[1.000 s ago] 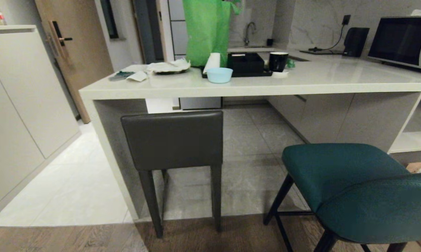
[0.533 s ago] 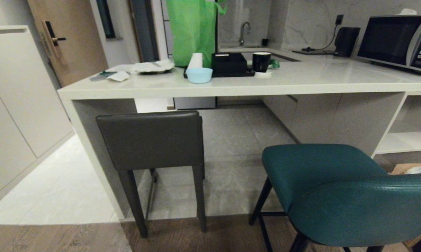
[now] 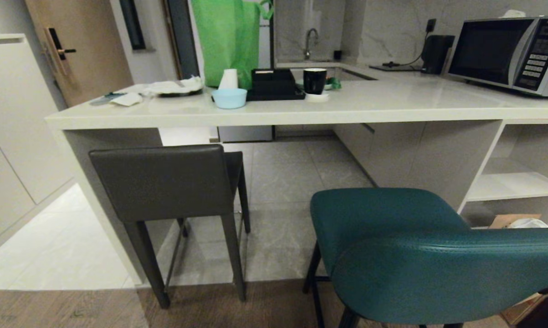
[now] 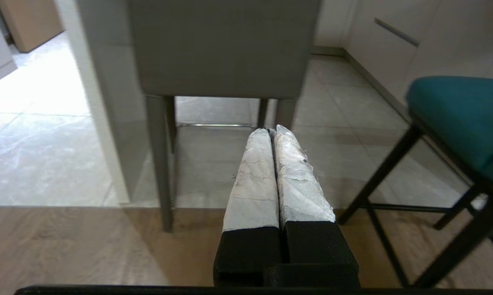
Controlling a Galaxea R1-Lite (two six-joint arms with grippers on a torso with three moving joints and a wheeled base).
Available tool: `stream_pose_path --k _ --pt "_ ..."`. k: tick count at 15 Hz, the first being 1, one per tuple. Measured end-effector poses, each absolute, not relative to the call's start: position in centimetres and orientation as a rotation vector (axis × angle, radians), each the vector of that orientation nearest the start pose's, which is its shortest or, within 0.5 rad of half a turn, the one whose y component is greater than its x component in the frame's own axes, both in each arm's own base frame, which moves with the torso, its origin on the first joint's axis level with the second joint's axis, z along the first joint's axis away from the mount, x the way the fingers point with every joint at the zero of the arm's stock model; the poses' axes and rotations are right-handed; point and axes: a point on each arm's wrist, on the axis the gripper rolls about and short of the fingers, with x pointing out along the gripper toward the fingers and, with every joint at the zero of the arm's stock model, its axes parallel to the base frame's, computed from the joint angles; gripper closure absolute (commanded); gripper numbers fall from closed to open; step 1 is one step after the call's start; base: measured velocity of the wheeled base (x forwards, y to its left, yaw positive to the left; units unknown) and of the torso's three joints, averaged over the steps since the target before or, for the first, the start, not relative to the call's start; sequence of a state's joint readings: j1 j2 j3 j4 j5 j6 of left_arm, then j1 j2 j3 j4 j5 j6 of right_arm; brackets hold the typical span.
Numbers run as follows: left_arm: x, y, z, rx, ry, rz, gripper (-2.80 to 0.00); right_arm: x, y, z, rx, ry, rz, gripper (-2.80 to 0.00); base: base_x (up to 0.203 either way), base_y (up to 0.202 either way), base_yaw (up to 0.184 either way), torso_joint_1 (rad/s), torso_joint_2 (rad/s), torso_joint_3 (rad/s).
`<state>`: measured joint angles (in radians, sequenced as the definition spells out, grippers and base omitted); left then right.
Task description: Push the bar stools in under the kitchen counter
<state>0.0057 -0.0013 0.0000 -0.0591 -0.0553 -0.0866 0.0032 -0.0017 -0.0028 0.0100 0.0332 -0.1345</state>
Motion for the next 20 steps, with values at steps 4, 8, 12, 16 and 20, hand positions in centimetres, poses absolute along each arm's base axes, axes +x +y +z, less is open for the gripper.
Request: stream_pose_path --k 4,8,12,16,20 --pt "-2.31 -0.14 8.15 -0.085 -0.058 -0.053 0.0 -2.32 0.07 7.52 -0.132 0.003 0.036 0.0 0.0 -0.198 0.004 0.003 0.0 0.003" --pt "-2.31 -0.14 8.15 -0.084 -0.058 -0.053 0.0 -2.32 0.07 7.52 -0.132 0.003 0.036 0.0 0.0 -0.196 0.002 0.0 0.0 0.003" --pt "-2.31 -0.14 8.15 -0.084 -0.059 -0.053 0.0 -2.32 0.07 7.52 -0.132 0.003 0.036 0.0 0.0 -0.196 0.003 0.001 0.0 0.0" --pt "-2.31 -0.14 8.15 -0.085 -0.058 -0.053 0.0 -2.31 0.07 7.52 -0.132 0.004 0.036 0.0 0.0 -0.194 0.001 0.001 0.0 0.0" --pt "-2.31 -0.14 8.21 -0.085 -0.063 -0.053 0.0 -2.31 0.07 7.52 -0.129 0.003 0.036 0.0 0.0 -0.183 0.0 0.003 0.0 0.002"
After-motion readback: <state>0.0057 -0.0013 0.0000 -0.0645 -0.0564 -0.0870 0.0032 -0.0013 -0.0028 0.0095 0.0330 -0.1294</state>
